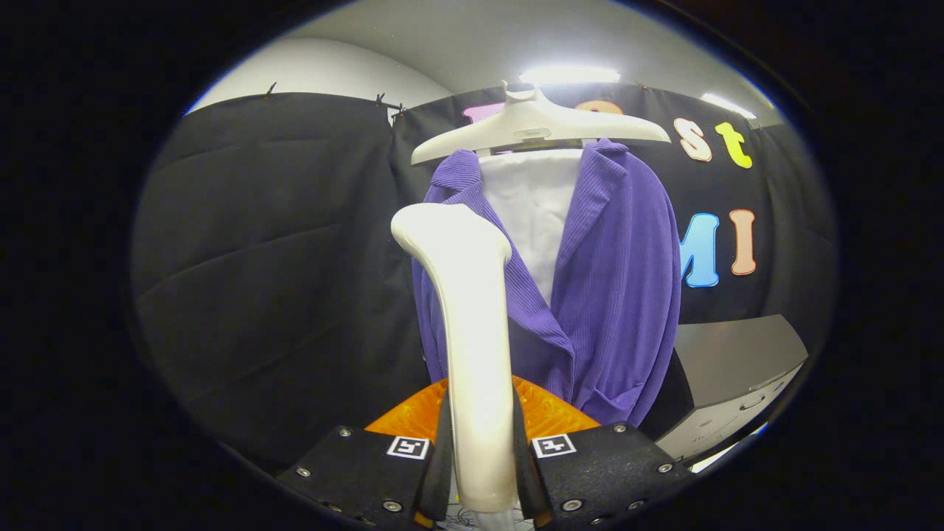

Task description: Iron the clothes twice with a garment steamer, once on the left side and once on the right side.

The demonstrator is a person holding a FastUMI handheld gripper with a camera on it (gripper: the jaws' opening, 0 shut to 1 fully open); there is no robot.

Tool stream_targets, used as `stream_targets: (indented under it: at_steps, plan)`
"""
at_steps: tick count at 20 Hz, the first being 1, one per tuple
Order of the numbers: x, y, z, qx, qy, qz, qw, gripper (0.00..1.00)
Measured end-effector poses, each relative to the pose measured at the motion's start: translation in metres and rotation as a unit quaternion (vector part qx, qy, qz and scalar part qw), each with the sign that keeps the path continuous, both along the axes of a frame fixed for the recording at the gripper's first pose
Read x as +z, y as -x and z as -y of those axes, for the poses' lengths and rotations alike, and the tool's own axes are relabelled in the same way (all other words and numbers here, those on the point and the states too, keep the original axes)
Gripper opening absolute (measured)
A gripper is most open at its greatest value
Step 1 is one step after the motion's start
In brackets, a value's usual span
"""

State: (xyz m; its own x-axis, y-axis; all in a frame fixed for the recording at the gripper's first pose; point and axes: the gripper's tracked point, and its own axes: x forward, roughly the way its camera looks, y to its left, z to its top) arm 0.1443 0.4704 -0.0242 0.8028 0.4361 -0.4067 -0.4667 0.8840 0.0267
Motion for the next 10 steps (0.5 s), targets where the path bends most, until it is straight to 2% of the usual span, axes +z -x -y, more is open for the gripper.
stream_targets:
  at_steps: [4, 10]
  plan:
    - [-0.019, -0.015, -0.013, -0.032, 0.039, 0.037, 0.998, 0.36]
    - [-0.063, -0.017, -0.018, -0.047, 0.074, 0.031, 0.996, 0.37]
